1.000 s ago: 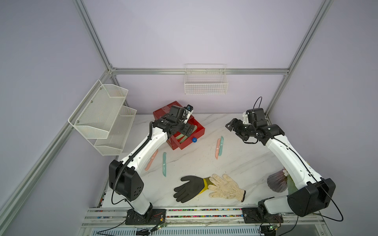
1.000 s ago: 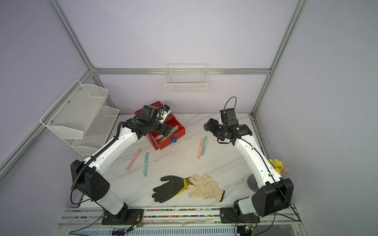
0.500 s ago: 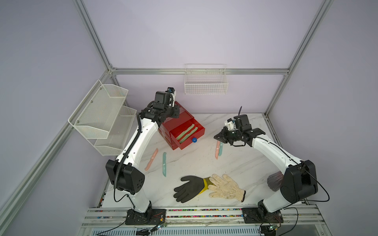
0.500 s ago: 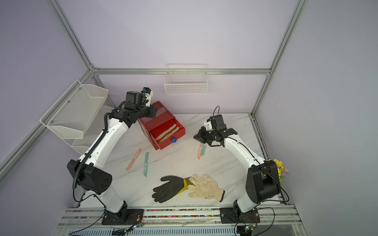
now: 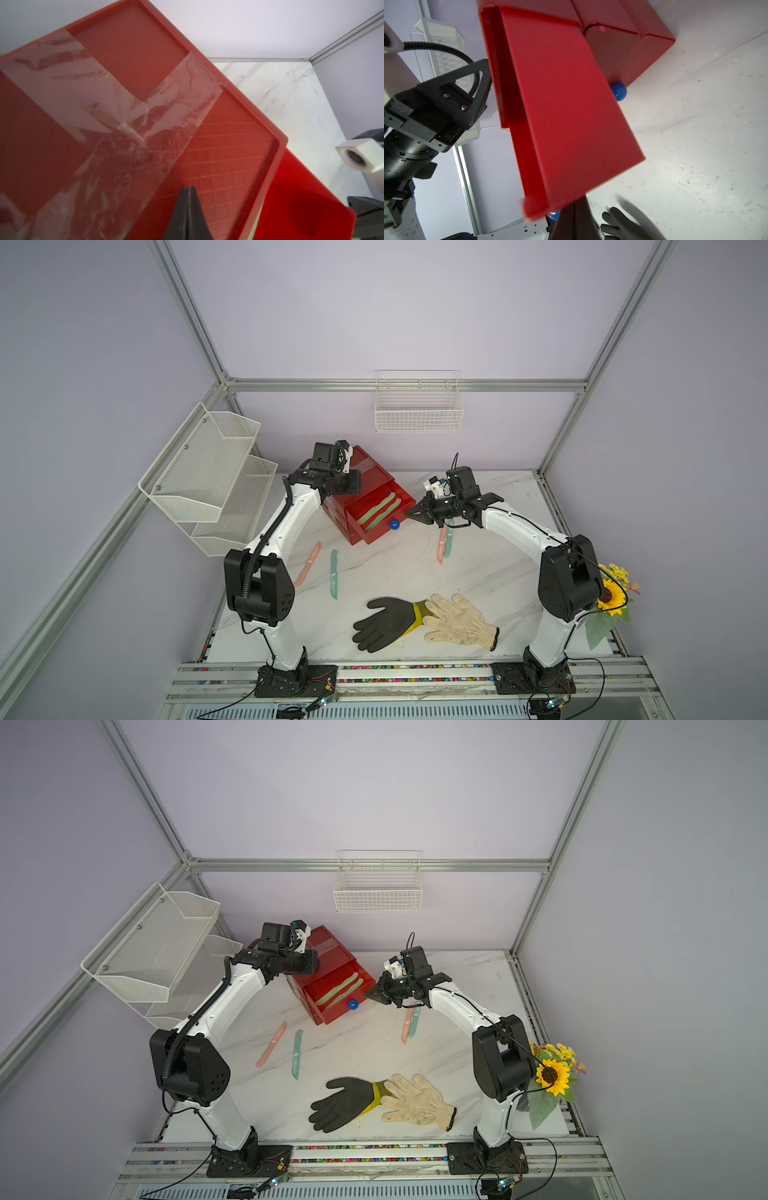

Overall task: Place the fruit knives into the drawer by color
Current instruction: Close the drawer in the storage box.

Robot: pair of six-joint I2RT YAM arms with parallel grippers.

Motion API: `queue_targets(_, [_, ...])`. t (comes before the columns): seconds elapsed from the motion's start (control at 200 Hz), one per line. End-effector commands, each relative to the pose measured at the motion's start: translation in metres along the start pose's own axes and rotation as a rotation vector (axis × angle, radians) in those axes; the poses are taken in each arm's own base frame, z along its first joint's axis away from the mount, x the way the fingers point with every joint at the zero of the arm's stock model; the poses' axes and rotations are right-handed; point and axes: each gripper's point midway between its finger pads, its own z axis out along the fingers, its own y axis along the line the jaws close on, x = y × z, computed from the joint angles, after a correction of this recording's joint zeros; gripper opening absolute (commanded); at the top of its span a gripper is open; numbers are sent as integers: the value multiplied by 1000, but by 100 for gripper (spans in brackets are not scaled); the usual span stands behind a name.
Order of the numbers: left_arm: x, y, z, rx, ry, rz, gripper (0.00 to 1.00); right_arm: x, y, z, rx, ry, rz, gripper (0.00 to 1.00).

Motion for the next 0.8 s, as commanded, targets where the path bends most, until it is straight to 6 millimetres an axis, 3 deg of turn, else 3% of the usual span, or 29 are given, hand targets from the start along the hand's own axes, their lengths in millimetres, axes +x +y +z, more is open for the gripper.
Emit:
queue_targets(0.0, [34,15,7,4,111,-64,0,-15,20,16,-62,-3,-42,0])
queue_targets(0.27, [45,17,3,20,131,-63,0,-45,47,59,-152,24,-48,0])
queue_targets(0.455, [54,17,2,24,143,-67,0,-58,51,80,-231,40,8,0])
queue_targets(0.62, [63,19,2,25,157,-66,0,-64,58,87,-295,56,12,0])
queue_targets(0.795, [69,20,4,29,165,-70,0,-55,53,83,-289,58,16,0])
